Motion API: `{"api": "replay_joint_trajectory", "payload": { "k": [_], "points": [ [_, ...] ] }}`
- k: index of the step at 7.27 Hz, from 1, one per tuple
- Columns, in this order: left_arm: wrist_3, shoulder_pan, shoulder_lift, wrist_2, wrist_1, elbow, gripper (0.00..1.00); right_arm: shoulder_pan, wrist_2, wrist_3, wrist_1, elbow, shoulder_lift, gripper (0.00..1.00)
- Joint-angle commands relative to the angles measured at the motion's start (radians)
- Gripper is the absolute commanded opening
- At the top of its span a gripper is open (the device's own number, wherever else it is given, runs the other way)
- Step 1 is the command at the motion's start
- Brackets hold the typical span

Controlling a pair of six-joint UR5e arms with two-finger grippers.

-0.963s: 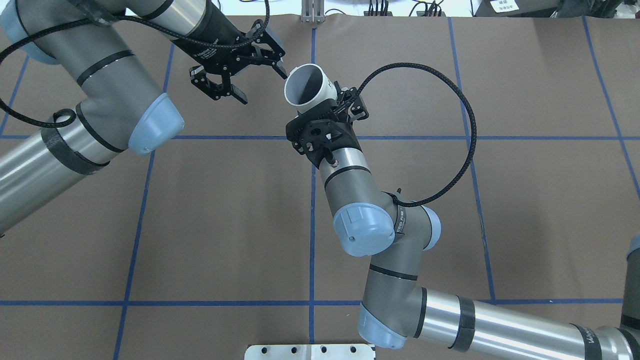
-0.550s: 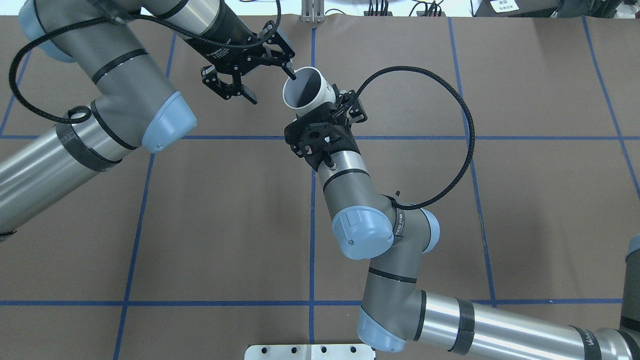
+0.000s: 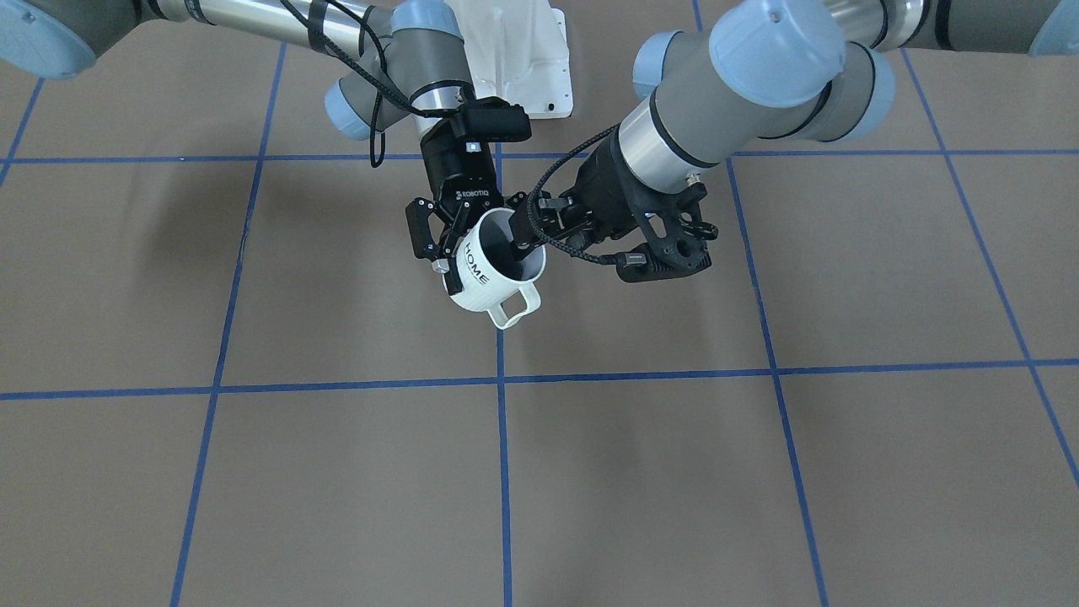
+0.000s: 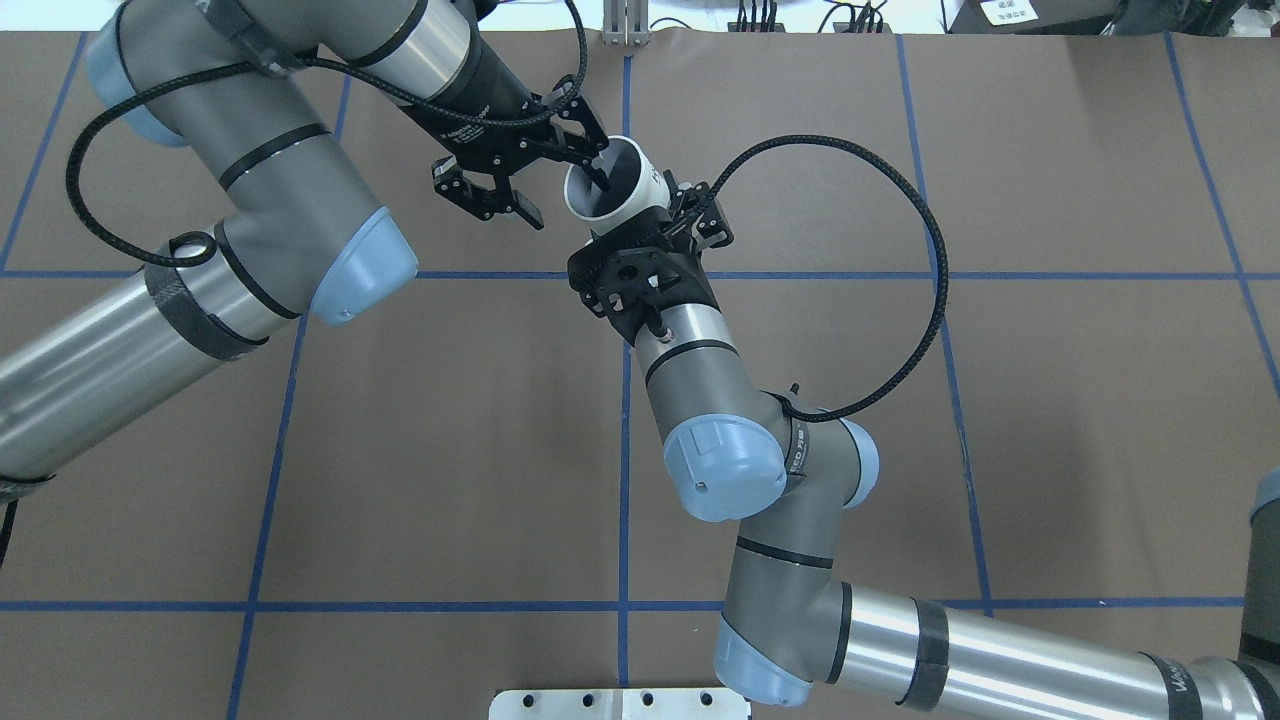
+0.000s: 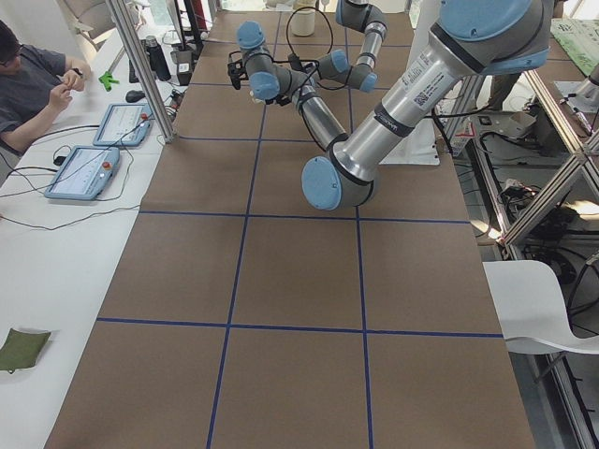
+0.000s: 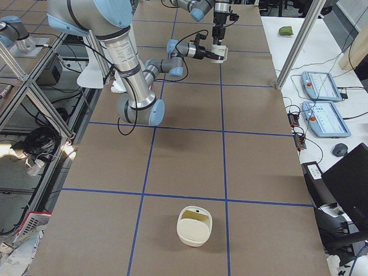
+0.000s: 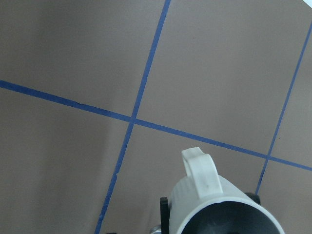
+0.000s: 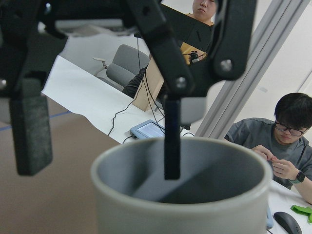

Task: Left arm hands cup to right arm to dump lemon

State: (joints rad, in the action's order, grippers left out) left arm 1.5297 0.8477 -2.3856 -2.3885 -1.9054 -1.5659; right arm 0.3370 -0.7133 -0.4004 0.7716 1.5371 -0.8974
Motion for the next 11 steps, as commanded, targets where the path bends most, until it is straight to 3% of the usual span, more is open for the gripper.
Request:
{"api": "replay_joint_trajectory", "payload": {
  "k": [1, 3, 6, 11],
  "points": [
    [0.000, -0.007, 0.000, 0.000, -0.003, 0.001, 0.62, -0.003, 0.003, 0.000, -0.002, 0.000, 0.000, 0.06],
    [0.000, -0.012, 0.002, -0.001, -0.003, 0.012, 0.49, -0.004, 0.003, 0.000, -0.003, 0.000, 0.000, 0.06],
    [0.000, -0.012, 0.000, -0.001, -0.003, 0.015, 0.37, -0.004, 0.003, 0.000, -0.005, 0.000, -0.003, 0.06],
    [0.000, -0.015, -0.001, -0.001, -0.003, 0.015, 0.34, -0.004, 0.003, 0.000, -0.005, -0.002, -0.002, 0.06]
  ]
}}
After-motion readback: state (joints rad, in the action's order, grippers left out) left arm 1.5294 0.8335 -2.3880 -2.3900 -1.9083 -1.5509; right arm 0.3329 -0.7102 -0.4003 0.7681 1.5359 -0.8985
